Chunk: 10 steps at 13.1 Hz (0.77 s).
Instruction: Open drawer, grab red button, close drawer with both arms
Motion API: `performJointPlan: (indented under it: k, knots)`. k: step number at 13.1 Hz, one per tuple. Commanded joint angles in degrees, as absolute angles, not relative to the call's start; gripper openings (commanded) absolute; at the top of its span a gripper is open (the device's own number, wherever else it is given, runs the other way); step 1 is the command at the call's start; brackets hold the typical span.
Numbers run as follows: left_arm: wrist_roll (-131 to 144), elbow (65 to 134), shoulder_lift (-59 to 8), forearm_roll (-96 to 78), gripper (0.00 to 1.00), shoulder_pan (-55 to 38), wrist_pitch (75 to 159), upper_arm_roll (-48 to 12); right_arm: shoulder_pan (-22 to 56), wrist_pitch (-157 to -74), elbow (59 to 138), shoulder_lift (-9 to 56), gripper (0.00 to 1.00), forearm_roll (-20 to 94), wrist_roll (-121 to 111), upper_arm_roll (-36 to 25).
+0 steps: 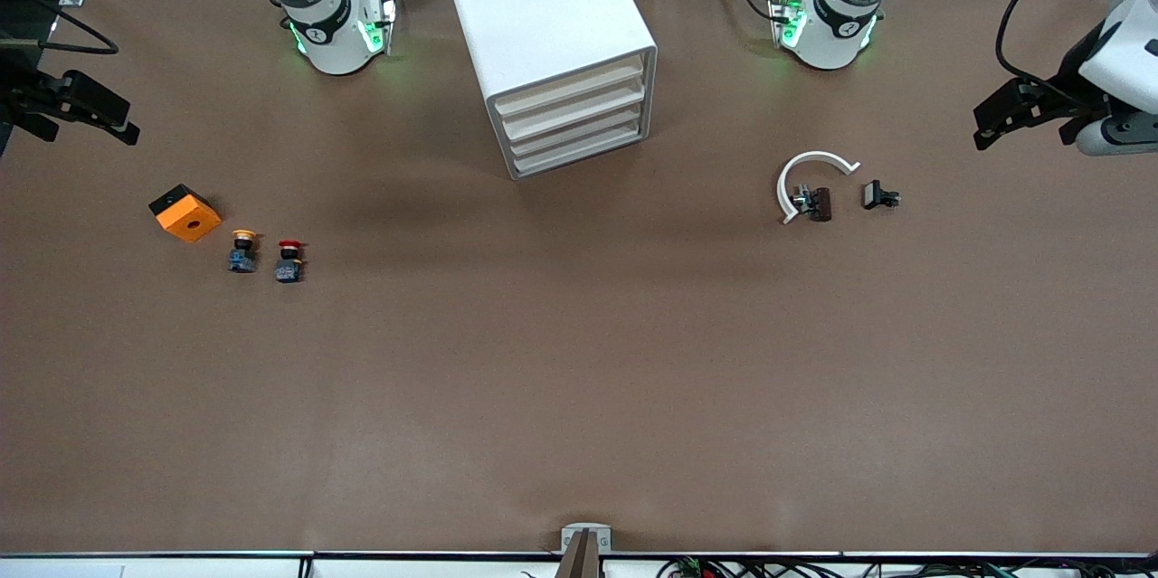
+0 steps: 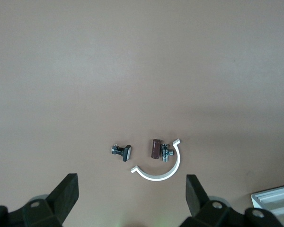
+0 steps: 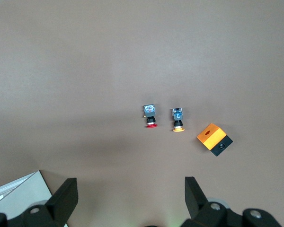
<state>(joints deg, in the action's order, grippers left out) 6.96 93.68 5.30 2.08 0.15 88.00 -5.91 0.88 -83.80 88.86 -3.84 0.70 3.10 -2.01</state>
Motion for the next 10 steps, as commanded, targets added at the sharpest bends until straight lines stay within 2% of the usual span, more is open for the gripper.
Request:
performJointPlan:
  k: [1,10]
  knots:
    - [7.2,97.2,9.1,1.2,1.0,0.5,87.9,-7.2,0.2,-82.7,87.4,-3.2,1.0,0.0,3.4,-1.6]
    - [6.7,93.3,6.5,1.1,1.0,1.3,87.6,-6.5,-0.3,-82.7,87.4,-3.1,1.0,0.2,3.2,-1.5]
